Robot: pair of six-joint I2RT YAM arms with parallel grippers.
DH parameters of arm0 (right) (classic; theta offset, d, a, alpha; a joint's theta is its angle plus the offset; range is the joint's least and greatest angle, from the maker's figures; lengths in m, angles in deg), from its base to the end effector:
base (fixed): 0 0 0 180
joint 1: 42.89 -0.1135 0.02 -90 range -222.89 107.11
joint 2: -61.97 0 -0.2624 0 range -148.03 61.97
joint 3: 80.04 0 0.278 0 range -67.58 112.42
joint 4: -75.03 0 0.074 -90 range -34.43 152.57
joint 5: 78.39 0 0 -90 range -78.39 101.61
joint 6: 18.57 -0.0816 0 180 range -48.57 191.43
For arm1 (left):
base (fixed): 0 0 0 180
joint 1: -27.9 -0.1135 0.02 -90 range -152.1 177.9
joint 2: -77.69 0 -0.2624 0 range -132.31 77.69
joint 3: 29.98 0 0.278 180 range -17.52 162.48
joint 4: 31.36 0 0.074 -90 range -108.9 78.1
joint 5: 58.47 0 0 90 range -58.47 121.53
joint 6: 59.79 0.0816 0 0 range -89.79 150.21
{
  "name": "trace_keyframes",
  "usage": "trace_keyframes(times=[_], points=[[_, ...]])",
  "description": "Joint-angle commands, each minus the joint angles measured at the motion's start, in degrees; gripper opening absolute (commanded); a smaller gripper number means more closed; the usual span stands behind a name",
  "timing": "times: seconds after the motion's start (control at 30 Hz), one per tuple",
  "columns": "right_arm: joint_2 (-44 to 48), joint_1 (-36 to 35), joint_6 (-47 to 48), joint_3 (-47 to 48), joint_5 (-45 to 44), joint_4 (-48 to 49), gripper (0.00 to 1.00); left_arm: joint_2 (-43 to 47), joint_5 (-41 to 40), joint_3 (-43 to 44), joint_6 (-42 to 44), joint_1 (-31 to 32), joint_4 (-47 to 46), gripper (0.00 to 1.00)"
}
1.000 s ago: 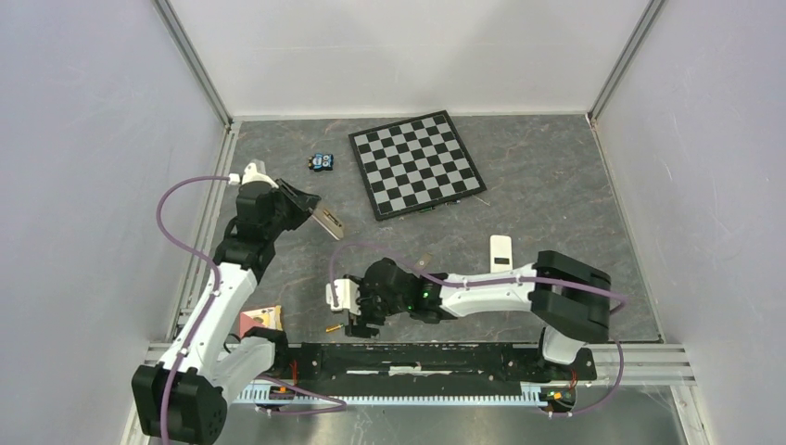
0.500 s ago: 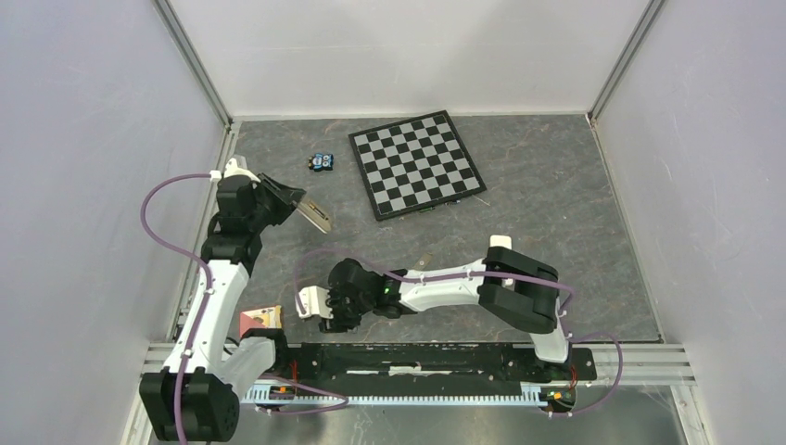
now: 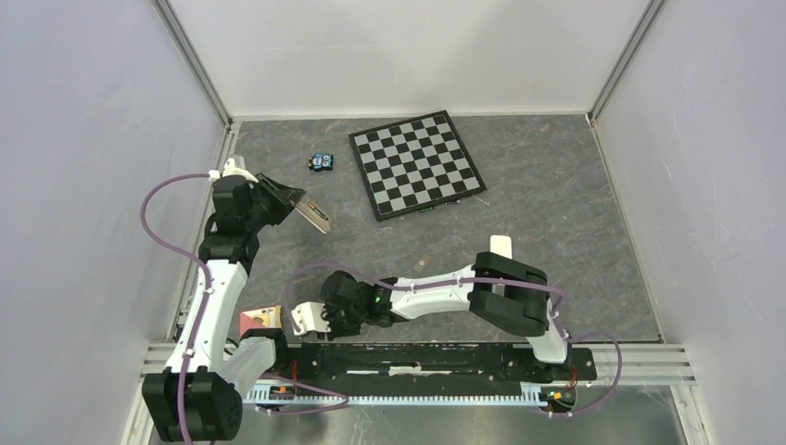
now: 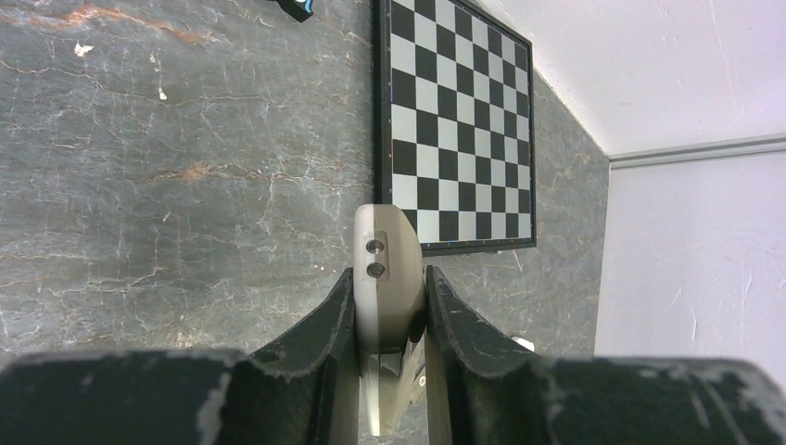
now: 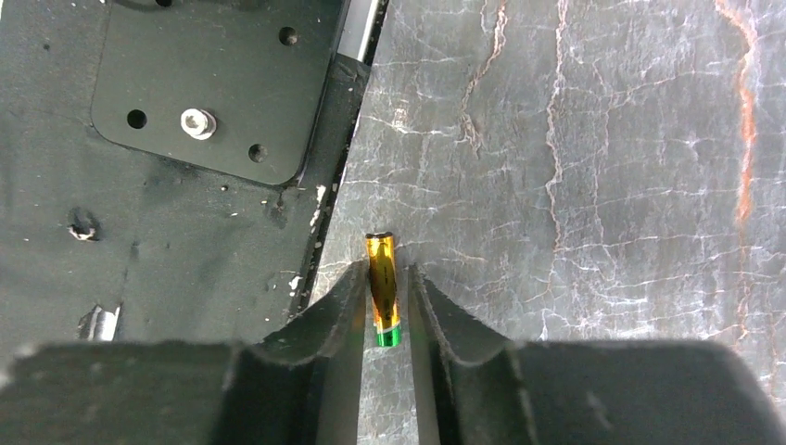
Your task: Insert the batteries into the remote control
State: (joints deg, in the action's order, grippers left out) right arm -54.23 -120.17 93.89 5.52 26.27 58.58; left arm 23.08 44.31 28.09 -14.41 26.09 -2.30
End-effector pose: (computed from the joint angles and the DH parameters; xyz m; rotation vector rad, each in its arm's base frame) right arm 0.0854 0.4720 0.0952 -1.9857 1.5092 0.7351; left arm 0.2845 -0.0091 0.2778 -0.6822 1.9611 -0.6920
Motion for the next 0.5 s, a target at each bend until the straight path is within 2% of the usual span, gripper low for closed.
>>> trace_keyframes(times=[0.0, 0.03, 0.1, 0.17, 0.23, 0.3, 0.47], points=[[-1.89, -0.57, 0.67, 1.71, -4.05, -1.98, 0.19, 0.7, 2.08, 1.26, 0.9, -0.36, -2.71, 0.02], [-1.86, -0.64, 0.66, 1.54, -4.93, -2.12, 0.13, 0.81, 2.02, 1.16, 0.85, -0.41, -2.71, 0.02], [-1.24, -1.01, 0.41, 0.82, -8.2, -1.39, 0.07, 1.08, 1.99, 1.11, 0.76, -0.48, -2.71, 0.02], [-0.47, -1.42, 0.6, -0.28, -10.59, -0.85, 0.06, 1.31, 2.16, 1.2, 0.59, -0.44, -2.8, 0.02], [-0.22, -1.78, 1.2, -0.55, -11.94, -1.35, 0.11, 1.44, 2.41, 1.16, 0.5, -0.41, -2.92, 0.02], [-0.43, -2.14, 1.85, -0.11, -13.02, -2.69, 0.22, 1.55, 2.52, 1.16, 0.41, -0.42, -2.99, 0.02], [-1.41, -3.03, 3.22, 1.46, -13.79, -6.22, 0.29, 2.03, 2.58, 1.18, 0.32, -0.54, -2.89, 0.02]])
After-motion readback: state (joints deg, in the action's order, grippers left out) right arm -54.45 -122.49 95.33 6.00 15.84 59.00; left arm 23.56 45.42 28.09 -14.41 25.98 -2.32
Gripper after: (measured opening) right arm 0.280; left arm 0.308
